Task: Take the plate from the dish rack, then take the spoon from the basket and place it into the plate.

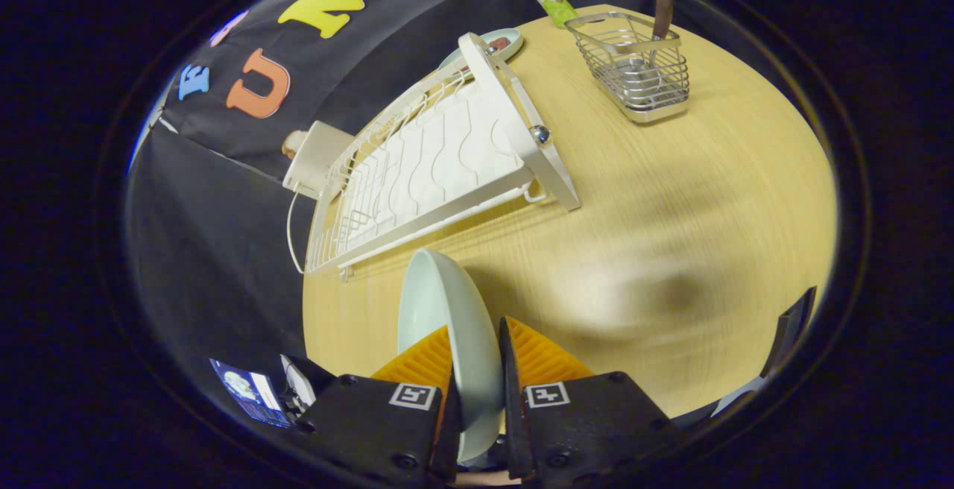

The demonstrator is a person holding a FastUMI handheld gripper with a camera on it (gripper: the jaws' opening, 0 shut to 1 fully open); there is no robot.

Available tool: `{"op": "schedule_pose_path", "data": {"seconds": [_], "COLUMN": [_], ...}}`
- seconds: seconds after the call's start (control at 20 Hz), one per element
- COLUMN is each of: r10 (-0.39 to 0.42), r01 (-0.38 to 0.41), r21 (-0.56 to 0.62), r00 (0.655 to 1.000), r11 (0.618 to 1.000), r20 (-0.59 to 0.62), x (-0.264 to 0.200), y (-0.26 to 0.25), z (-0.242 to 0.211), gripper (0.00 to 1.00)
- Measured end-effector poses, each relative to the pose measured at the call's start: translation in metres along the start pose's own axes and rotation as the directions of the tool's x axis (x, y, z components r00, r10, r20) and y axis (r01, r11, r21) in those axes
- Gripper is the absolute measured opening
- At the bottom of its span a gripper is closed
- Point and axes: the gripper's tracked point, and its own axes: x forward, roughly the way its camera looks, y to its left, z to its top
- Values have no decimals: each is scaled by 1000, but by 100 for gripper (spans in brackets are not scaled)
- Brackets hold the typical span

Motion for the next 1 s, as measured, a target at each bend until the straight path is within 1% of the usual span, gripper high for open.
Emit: {"op": "schedule_pose_path", "data": {"seconds": [0.05,0.2,0.3,0.35,0.4,0.5,0.6,0.7,0.75,0.9,1.0], "r10": [-6,-30,-28,-30,-39,-51,-68,-90,-108,-143,-143], "r01": [6,31,29,33,45,72,119,195,248,393,462], "r21": [-4,-10,-17,-29,-50,-99,-159,-229,-247,-261,-253], "r00": [1000,998,996,994,991,979,954,911,877,750,665], "r11": [1000,999,999,999,998,993,980,954,937,882,850], "r20": [13,54,84,101,127,198,291,402,469,646,733], "x": [0,-3,-9,-10,-16,-28,-44,-66,-79,-122,-146], "y": [-3,-9,-11,-12,-16,-20,-26,-36,-44,-65,-76], "z": [5,16,22,24,28,36,49,64,75,100,116], "gripper": [31,49,58,59,63,72,83,89,93,95,97]}}
